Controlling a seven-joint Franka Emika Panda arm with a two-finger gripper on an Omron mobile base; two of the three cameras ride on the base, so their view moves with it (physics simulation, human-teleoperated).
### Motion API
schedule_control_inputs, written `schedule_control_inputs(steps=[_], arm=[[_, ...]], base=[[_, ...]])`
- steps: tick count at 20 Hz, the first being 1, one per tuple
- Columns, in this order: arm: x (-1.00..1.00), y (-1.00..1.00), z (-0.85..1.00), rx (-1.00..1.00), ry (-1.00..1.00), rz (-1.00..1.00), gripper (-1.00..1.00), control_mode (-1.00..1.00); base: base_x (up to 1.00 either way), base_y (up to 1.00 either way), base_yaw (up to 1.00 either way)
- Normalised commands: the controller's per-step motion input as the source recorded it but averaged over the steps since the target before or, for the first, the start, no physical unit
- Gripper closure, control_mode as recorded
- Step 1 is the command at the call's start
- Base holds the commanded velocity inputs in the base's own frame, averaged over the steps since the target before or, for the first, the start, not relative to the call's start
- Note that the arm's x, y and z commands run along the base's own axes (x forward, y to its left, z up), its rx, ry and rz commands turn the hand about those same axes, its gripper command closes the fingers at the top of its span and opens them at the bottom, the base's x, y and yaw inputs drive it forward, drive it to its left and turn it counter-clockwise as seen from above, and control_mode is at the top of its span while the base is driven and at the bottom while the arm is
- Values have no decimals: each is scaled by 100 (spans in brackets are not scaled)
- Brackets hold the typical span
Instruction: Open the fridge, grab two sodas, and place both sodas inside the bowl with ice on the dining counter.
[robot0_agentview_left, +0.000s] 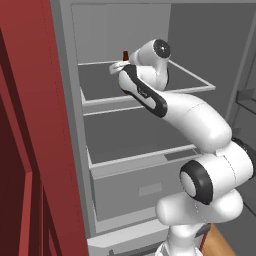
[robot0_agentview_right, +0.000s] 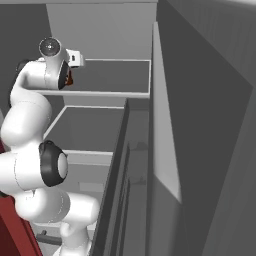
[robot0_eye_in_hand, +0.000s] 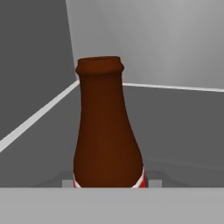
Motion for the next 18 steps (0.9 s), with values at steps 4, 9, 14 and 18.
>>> schedule_control_inputs(steps=[4, 9, 14, 18], arm=[[-1, 0, 0, 0, 1, 0, 100, -100], [-28, -5, 1, 0, 2, 0, 100, -100], [-66, -3, 18, -1, 2, 0, 100, -100], [-69, -4, 25, 0, 3, 0, 100, -100]], base=[[0, 0, 0], [0, 0, 0], [0, 0, 0], [0, 0, 0]])
